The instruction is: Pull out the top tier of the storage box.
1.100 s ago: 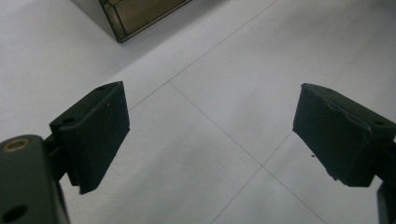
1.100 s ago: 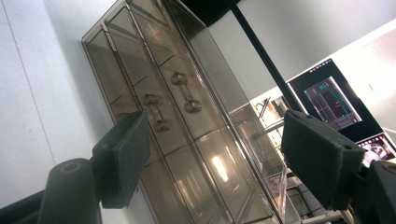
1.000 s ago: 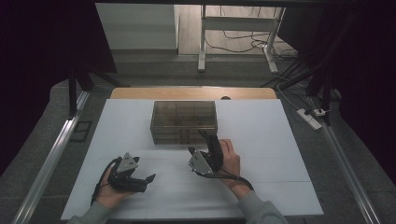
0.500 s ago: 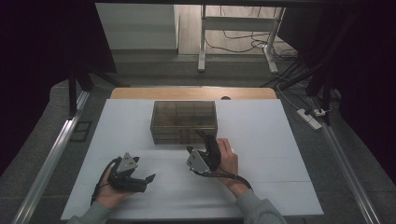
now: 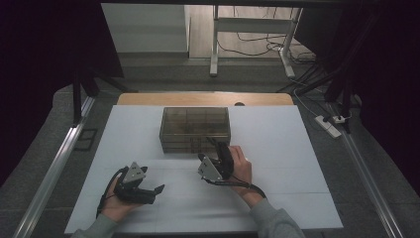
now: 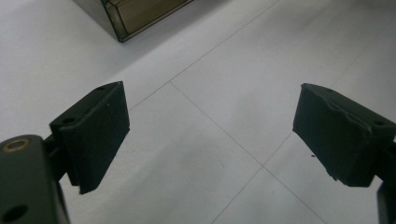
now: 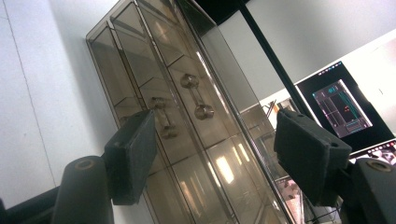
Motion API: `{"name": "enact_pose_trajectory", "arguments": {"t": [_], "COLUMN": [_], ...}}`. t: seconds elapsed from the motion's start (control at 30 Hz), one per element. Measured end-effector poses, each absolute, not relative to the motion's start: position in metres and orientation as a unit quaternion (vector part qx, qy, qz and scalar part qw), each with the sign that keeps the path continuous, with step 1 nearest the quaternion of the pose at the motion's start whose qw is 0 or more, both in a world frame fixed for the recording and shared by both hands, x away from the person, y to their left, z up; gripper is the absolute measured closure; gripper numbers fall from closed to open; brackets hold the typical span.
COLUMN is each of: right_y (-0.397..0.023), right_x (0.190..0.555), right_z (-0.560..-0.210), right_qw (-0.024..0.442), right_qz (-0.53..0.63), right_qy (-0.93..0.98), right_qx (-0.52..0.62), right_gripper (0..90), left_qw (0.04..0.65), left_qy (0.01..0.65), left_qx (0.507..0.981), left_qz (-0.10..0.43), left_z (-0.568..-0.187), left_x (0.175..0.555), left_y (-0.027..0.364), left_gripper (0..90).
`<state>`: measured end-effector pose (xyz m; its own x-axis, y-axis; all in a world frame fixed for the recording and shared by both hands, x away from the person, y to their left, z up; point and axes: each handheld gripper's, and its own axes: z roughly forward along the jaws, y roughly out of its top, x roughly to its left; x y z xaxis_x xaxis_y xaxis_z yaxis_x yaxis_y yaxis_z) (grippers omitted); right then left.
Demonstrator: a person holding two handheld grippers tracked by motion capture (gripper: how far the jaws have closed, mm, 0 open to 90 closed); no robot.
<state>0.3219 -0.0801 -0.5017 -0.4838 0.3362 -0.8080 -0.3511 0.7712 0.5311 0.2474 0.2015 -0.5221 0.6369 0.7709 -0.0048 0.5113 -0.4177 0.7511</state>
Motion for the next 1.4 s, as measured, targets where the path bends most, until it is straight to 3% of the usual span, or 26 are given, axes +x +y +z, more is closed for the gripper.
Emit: {"name": "enact_pose_trajectory", "arguments": {"t": [0.73, 1.4], "right_y": [-0.067, -0.061], "right_x": [0.324, 0.328], "right_z": [-0.505, -0.504], "right_qw": [0.507, 0.513], "right_qz": [0.329, 0.325], "right_qy": [0.797, 0.794], "right_qx": [-0.021, -0.037], "right_gripper": [35.7, 49.4], "left_qw": [0.374, 0.374], "left_qy": [0.387, 0.389], "left_qx": [0.825, 0.824], "left_qz": [0.174, 0.174], "left_z": [-0.522, -0.522], "left_x": [0.246, 0.246], "left_y": [0.202, 0.202], "left_gripper": [10.9, 11.0]}}
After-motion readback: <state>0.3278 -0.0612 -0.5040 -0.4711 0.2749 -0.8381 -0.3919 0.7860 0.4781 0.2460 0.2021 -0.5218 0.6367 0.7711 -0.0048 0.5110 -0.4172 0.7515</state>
